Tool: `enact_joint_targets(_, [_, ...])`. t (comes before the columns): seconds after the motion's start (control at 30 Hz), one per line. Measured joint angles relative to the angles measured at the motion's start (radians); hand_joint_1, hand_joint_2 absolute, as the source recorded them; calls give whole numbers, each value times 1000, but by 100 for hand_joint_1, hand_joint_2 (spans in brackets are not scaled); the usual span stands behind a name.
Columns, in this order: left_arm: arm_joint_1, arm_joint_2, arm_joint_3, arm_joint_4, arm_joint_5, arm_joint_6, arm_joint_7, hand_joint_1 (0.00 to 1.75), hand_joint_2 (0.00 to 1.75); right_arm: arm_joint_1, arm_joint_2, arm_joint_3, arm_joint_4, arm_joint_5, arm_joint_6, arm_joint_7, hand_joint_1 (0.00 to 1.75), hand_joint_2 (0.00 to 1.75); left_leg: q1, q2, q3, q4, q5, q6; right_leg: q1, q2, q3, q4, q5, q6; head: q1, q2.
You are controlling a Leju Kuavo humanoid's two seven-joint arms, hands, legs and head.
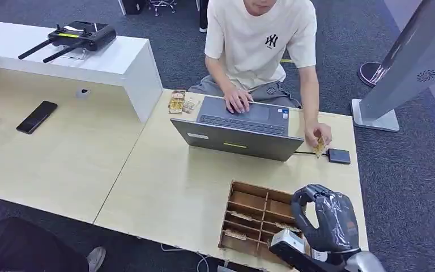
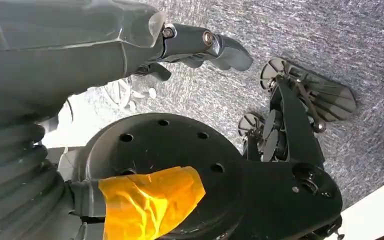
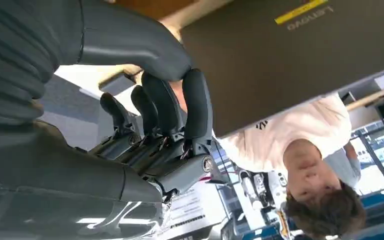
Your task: Pass the card to the sensor for recognition and then transmit it.
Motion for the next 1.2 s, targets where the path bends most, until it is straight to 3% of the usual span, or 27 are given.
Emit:
enact_joint_targets(0.03, [0,0,0,0,1,0,0,0,175,5,-4,2,-4,1,4,2,108,175,0,0,0,0,0,0,0,0,0,0,0,0,0,0])
enact_joint_targets(0.1, [0,0,-2,0,7,0,1,0,175,16,-12,5,-12,2,12,4,134,175,0,0,0,0,0,0,0,0,0,0,0,0,0,0])
enact_joint_targets(0.23, [0,1,-7,0,14,0,1,0,175,30,-22,12,-19,1,15,11,140,175,0,0,0,0,0,0,0,0,0,0,0,0,0,0])
enact_joint_targets(0.37, [-1,1,-14,0,19,0,1,0,175,36,-27,19,-23,1,16,11,140,175,0,0,0,0,0,0,0,0,0,0,0,0,0,0])
enact_joint_targets(0.4, [-1,1,-16,0,21,0,1,0,175,38,-29,22,-24,0,17,11,134,175,0,0,0,0,0,0,0,0,0,0,0,0,0,0])
enact_joint_targets(0.43, [-1,1,-17,0,21,0,1,0,175,39,-31,23,-24,0,18,11,113,175,0,0,0,0,0,0,0,0,0,0,0,0,0,0])
enact_joint_targets(0.47, [-1,1,-17,0,21,0,1,0,175,40,-32,26,-26,0,18,11,112,175,0,0,0,0,0,0,0,0,0,0,0,0,0,0])
enact_joint_targets(0.5, [-1,1,-17,0,21,0,1,0,175,41,-33,27,-26,0,18,11,138,175,0,0,0,0,0,0,0,0,0,0,0,0,0,0])
enact_joint_targets(0.6, [-1,1,-18,0,26,0,1,0,175,43,-35,29,-29,-1,18,12,126,175,0,0,0,0,0,0,0,0,0,0,0,0,0,0])
enact_joint_targets(0.67, [-1,1,-19,0,32,0,1,0,175,45,-37,30,-31,-2,18,12,129,175,0,0,0,0,0,0,0,0,0,0,0,0,0,0])
enact_joint_targets(0.7, [-1,1,-20,0,33,0,1,0,175,46,-39,31,-32,-2,18,14,96,175,0,0,0,0,0,0,0,0,0,0,0,0,0,0])
enact_joint_targets(0.8, [-1,1,-21,0,39,0,1,0,175,48,-40,32,-32,0,18,15,80,175,0,0,0,0,0,0,0,0,0,0,0,0,0,0])
enact_joint_targets(0.87, [-1,1,-22,0,42,1,1,0,175,51,-42,33,-33,1,20,21,86,175,0,0,0,0,0,0,0,0,0,0,0,0,0,0])
enact_joint_targets(0.93, [0,1,-23,0,49,2,1,0,175,57,-48,34,-34,2,21,23,66,175,0,0,0,0,0,0,0,0,0,0,0,0,0,0])
enact_joint_targets(1.0, [0,1,-24,0,51,3,1,0,175,62,-51,34,-37,5,21,30,73,175,0,0,0,0,0,0,0,0,0,0,0,0,0,0])
enact_joint_targets(1.2, [0,0,-28,0,62,3,2,0,175,77,-64,33,-50,15,26,33,73,175,0,0,0,0,0,0,0,0,0,0,0,0,0,0])
